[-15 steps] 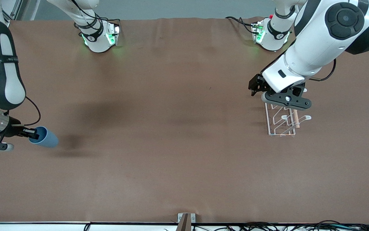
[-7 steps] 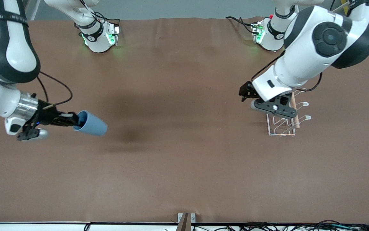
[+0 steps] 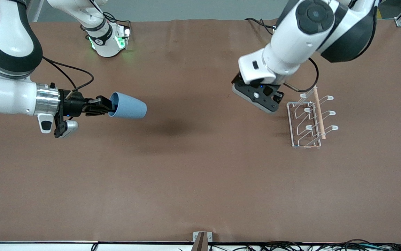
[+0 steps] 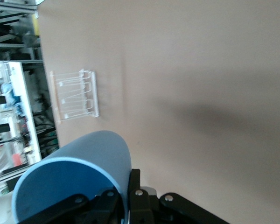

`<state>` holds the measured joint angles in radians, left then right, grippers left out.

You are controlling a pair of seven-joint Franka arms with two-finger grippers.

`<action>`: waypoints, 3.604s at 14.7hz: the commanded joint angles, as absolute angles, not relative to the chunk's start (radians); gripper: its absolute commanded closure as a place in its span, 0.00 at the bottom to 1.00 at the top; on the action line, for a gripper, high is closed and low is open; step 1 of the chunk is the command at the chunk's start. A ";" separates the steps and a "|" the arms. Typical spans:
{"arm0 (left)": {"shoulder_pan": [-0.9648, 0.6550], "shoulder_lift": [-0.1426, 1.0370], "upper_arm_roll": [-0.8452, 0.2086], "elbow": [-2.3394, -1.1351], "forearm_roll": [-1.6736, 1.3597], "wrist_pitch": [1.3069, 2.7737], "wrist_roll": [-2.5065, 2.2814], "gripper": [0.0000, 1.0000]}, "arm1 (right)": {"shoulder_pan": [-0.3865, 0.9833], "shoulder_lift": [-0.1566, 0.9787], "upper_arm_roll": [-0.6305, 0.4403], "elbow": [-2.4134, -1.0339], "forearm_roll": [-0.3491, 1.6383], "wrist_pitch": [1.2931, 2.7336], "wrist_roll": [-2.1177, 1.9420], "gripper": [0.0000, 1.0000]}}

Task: Hang cup on cup holder
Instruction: 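Carry the cup toward the middle while the left gripper comes to meet it, then grasp the blue cup with the left gripper beside the right gripper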

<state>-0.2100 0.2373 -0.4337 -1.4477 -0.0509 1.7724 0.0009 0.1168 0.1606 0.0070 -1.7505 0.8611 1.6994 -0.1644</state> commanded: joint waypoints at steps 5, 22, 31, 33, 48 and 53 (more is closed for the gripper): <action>-0.207 0.239 -0.577 -1.419 -0.063 1.891 0.041 0.00 | 0.166 0.137 0.000 -1.792 1.022 1.646 -0.198 1.00; -0.388 0.455 -0.643 -1.310 -0.011 2.180 0.092 0.00 | 0.169 0.144 0.000 -1.789 1.043 1.621 -0.206 1.00; -0.411 0.485 -0.632 -1.304 0.035 2.284 0.126 0.00 | 0.169 0.143 0.000 -1.790 1.066 1.546 -0.305 0.98; -0.413 0.494 -0.632 -1.305 0.038 2.305 0.132 0.00 | 0.164 0.143 -0.002 -1.790 1.066 1.525 -0.305 0.97; -0.439 0.543 -0.632 -1.307 0.092 2.382 0.152 0.07 | 0.164 0.143 -0.002 -1.787 1.066 1.522 -0.305 0.96; -0.448 0.545 -0.632 -1.307 0.107 2.395 0.150 0.39 | 0.164 0.143 -0.002 -1.787 1.066 1.522 -0.305 0.96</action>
<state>-0.4402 0.5294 -0.6372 -1.3283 0.0801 2.3803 0.1462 0.1658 0.1620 -0.0022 -1.7682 1.0391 1.5376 -0.2925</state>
